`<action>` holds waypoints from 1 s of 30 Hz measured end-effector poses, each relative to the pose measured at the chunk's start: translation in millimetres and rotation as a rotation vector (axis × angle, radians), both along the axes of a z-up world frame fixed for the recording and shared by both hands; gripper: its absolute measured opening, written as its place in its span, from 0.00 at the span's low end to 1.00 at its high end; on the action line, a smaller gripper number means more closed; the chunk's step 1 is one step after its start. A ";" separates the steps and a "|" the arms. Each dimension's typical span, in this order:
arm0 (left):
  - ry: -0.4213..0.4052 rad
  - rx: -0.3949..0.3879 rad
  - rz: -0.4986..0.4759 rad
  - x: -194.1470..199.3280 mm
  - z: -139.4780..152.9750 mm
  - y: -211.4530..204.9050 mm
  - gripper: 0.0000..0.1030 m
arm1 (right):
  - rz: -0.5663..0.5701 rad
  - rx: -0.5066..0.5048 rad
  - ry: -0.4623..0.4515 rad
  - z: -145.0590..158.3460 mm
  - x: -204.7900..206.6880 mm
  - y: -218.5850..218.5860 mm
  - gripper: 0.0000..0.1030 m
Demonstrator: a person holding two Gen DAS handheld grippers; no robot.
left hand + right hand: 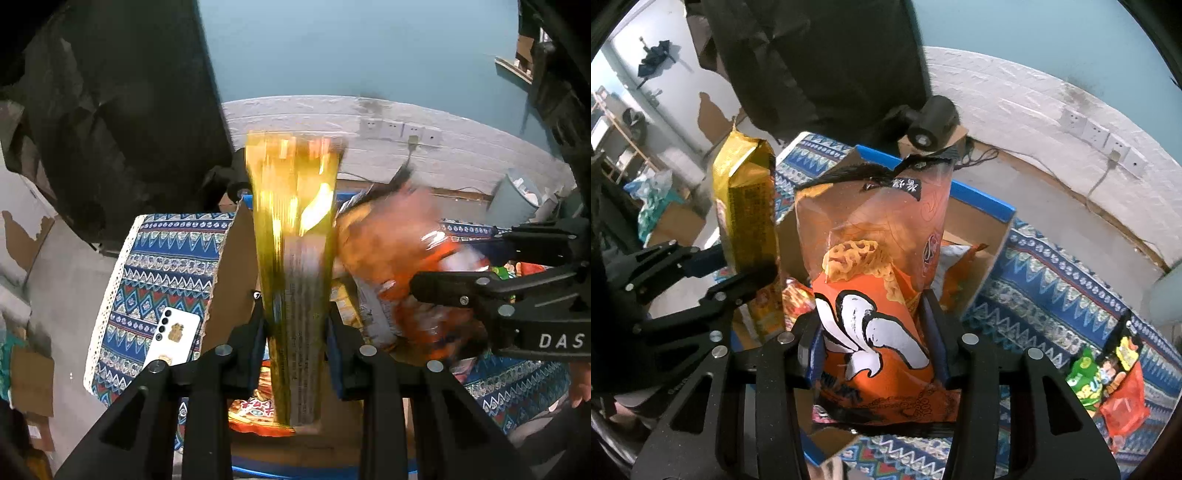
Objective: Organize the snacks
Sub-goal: 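Carry both snacks over the box and open both grippers to drop them, then move both grippers back to the remaining snacks on the cloth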
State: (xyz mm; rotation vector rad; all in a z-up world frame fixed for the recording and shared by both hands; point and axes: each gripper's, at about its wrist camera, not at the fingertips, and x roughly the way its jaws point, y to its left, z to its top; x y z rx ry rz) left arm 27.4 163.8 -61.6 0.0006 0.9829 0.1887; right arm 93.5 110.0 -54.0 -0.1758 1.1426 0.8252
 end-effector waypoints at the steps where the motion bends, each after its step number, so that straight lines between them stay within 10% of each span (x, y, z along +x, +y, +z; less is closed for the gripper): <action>1: -0.005 0.004 0.003 -0.5 0.9 -0.9 0.32 | 0.001 0.008 0.007 0.3 0.1 1.0 0.48; 5: -0.015 0.027 0.017 -1.0 3.3 -1.3 0.52 | -0.013 -0.004 -0.021 4.3 -0.7 -0.6 0.62; 10: -0.006 0.019 0.015 -0.6 2.9 -4.9 0.54 | -0.050 -0.006 -0.027 7.3 1.0 -17.1 0.72; 30: 0.017 -0.006 -0.103 15.1 2.3 -77.8 0.64 | -0.205 -0.046 -0.018 -3.5 10.6 -131.0 0.73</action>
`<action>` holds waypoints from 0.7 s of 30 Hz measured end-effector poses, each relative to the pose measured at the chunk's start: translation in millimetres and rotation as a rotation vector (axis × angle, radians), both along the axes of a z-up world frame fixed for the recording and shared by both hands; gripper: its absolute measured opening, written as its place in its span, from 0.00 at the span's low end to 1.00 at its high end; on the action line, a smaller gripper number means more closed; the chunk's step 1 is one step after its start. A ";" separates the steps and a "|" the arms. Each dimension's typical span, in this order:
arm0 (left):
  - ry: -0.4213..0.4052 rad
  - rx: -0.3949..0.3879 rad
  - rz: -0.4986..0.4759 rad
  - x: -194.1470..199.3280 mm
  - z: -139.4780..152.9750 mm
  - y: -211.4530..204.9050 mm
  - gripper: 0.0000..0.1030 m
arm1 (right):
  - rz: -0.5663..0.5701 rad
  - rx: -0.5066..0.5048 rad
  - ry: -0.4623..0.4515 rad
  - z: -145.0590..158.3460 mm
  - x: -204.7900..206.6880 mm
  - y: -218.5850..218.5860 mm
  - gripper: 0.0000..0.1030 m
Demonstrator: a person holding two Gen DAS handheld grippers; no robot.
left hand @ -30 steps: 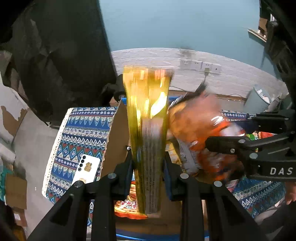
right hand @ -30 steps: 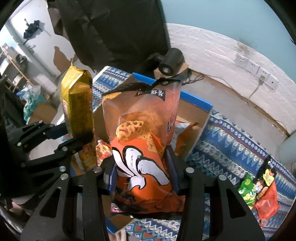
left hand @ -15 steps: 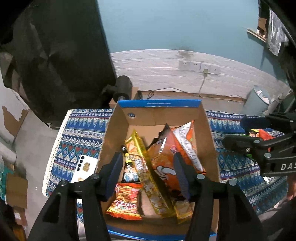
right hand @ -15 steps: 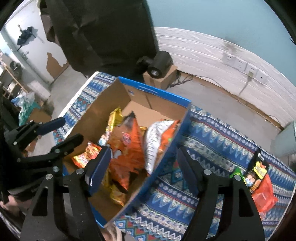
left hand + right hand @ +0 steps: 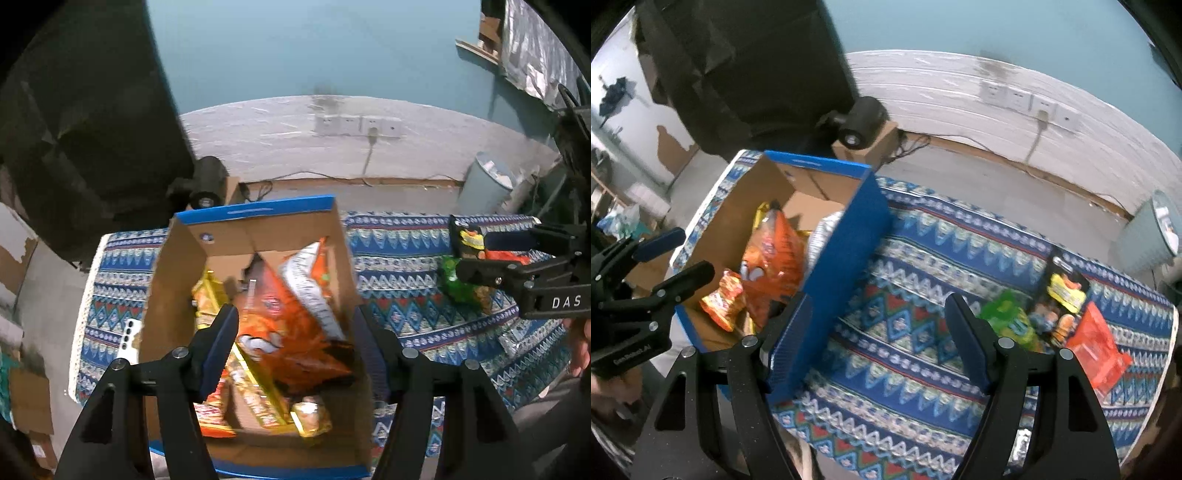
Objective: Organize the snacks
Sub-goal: 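Move both grippers back to the remaining snacks on the cloth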
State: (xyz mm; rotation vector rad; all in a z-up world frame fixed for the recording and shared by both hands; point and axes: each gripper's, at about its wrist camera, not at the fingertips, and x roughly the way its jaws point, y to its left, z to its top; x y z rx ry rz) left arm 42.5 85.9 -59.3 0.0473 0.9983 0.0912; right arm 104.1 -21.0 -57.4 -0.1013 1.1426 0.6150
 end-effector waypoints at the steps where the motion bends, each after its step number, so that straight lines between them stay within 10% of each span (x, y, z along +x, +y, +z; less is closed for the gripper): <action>1: 0.005 -0.001 -0.007 1.2 -1.1 -4.5 0.65 | -0.009 0.000 0.000 -0.4 0.1 -6.8 0.74; 21: 0.134 0.062 -0.137 32.5 -42.5 -106.5 0.76 | -0.172 -0.077 0.023 -33.5 11.2 -128.3 0.78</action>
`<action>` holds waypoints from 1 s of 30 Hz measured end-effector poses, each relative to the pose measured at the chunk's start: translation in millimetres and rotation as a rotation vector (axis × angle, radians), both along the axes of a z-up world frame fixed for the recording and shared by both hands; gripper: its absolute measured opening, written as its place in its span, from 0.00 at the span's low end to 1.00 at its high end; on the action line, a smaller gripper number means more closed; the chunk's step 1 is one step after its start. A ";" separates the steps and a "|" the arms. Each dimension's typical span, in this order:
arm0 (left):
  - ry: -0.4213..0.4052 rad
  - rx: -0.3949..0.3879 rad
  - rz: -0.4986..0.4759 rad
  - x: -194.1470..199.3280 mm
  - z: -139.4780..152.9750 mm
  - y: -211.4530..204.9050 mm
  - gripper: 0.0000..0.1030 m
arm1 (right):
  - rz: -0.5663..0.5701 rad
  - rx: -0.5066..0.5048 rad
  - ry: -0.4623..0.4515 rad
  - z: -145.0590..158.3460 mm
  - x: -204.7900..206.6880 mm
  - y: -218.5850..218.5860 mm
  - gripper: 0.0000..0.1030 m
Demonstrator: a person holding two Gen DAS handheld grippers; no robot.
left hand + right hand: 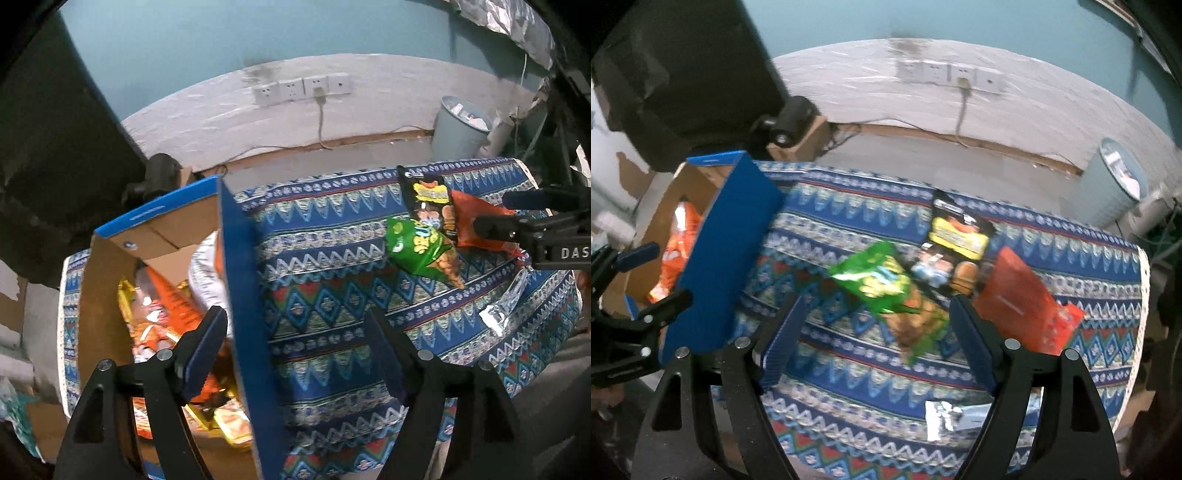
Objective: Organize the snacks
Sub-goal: 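Move both grippers back to the remaining snacks on the cloth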
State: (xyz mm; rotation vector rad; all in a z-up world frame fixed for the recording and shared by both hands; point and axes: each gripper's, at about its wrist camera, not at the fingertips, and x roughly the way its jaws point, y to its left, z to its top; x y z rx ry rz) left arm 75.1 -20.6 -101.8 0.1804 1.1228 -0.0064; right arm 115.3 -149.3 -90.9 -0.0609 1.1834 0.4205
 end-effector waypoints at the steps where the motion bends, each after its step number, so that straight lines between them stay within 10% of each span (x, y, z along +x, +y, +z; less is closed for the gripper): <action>1: 0.006 -0.004 -0.002 3.2 -2.5 -2.7 0.76 | -0.004 -0.006 0.008 -3.2 2.5 -4.6 0.78; 30: 0.190 -0.001 0.048 96.2 -103.3 -53.7 0.76 | 0.119 -0.216 0.094 -96.2 54.4 -29.3 0.78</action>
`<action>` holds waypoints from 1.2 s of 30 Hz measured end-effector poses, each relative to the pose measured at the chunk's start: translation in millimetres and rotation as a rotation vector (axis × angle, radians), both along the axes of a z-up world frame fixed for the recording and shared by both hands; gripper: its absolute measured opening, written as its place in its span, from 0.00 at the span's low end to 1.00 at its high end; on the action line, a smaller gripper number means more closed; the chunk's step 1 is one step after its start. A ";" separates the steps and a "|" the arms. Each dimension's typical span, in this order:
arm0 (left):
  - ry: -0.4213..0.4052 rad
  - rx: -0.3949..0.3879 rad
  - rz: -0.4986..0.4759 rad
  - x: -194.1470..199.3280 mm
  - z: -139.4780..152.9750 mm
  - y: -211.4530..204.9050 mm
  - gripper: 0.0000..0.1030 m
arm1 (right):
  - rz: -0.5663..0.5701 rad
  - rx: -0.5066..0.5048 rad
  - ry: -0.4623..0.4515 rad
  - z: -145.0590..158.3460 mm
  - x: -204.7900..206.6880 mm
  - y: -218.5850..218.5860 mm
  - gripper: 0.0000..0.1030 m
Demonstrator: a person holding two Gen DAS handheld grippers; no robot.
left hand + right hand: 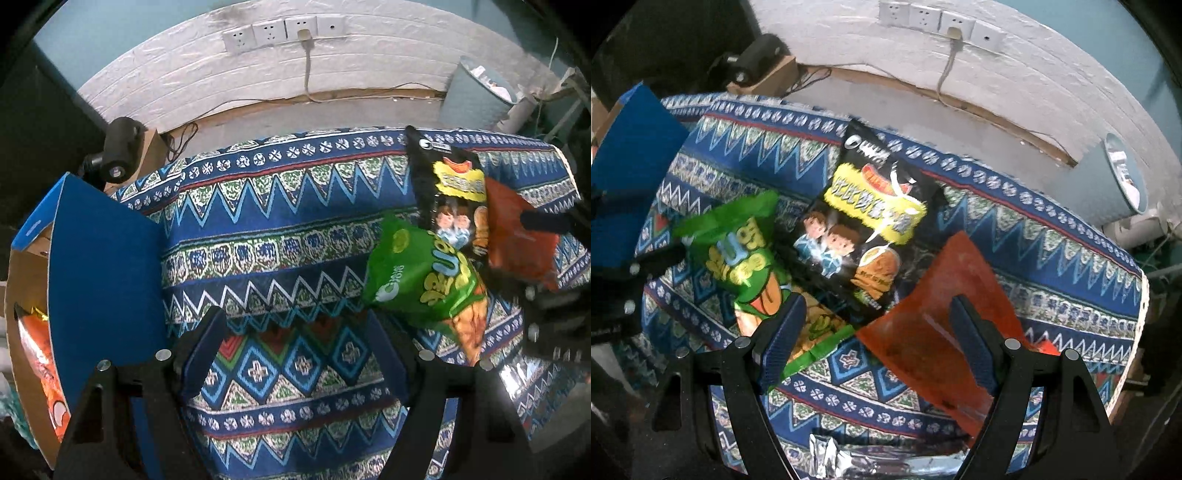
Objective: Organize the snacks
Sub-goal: 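Move both grippers back to the remaining snacks on the cloth, then grasp the green bean bag with left gripper while right grasps red-orange bag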
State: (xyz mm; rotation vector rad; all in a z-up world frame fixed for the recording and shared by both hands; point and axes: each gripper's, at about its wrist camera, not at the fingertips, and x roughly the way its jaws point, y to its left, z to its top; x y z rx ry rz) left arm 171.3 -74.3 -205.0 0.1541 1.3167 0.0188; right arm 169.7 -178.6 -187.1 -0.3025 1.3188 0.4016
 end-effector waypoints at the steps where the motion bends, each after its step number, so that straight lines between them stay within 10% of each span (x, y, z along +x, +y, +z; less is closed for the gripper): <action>1: 0.000 0.003 0.003 1.6 -1.2 0.5 0.76 | 0.009 -0.001 0.002 -1.0 -2.1 2.6 0.78; 14: -0.009 -0.015 0.037 9.4 4.7 8.4 0.76 | 0.074 0.131 0.070 1.3 -21.5 28.0 0.78; 36: 0.034 -0.259 0.114 19.7 0.2 -42.4 0.82 | 0.299 0.001 0.096 -0.2 3.4 -64.5 0.80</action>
